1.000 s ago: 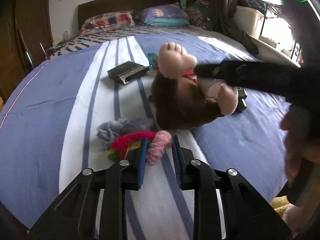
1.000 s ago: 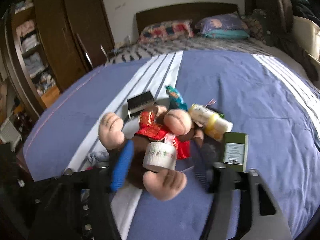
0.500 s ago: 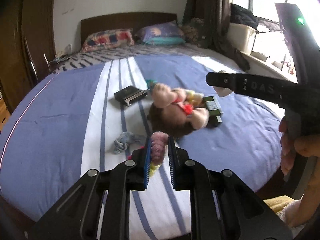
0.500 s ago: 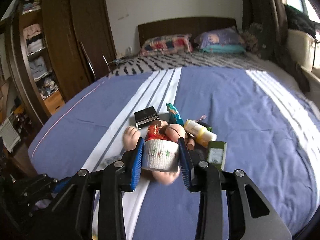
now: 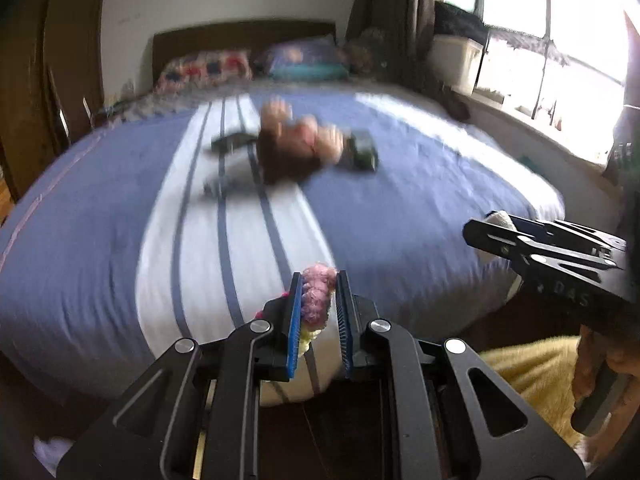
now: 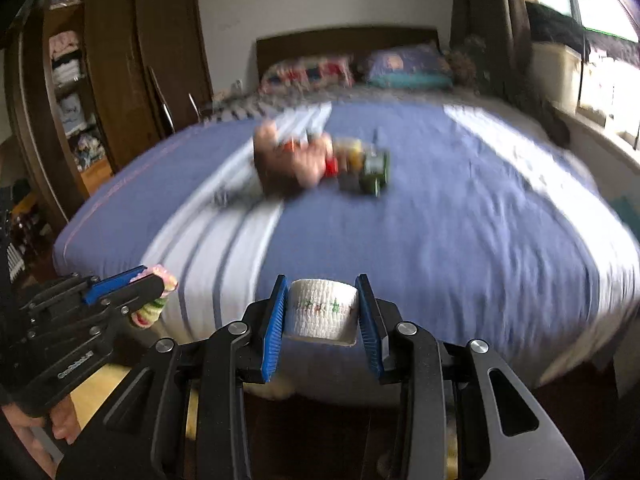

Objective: Collect trash
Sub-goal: 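Lower both tools below the bed edge and open them over the bin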

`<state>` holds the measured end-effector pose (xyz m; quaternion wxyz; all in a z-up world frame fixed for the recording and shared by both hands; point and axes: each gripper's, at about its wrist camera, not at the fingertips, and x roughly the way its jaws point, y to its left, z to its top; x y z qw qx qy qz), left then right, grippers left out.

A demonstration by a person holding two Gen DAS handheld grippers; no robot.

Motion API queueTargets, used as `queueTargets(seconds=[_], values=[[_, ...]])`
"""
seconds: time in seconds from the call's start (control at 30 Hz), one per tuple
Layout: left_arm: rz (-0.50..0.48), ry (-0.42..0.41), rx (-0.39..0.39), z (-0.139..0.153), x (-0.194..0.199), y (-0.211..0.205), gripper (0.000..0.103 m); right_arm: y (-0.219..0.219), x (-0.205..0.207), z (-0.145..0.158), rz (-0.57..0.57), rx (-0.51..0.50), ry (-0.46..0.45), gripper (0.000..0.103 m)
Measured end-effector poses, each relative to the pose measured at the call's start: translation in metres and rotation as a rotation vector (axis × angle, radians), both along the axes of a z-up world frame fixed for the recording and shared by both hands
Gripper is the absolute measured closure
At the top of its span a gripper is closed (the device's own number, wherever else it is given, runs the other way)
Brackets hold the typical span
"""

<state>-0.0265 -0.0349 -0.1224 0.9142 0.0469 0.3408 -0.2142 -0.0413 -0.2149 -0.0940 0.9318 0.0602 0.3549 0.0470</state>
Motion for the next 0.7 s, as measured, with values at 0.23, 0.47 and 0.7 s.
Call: queueTargets(seconds=[0.23, 0.47, 0.7], values=[[-0.015, 0.232, 0.023, -0.102, -0.017, -0.015, 0.088, -0.001, -0.015, -0.086, -0.002, 0.066, 0.222, 0.068], [-0.043, 0.407, 0.068, -0.181, -0.005, -0.028, 0.088, 0.002, -0.002, -0.166, -0.009, 0.125, 0.395, 0.068], [-0.078, 0.482, 0.068, -0.204, 0.007, -0.037, 0.075, 0.004, 0.007, -0.195, -0.015, 0.158, 0.445, 0.063]])
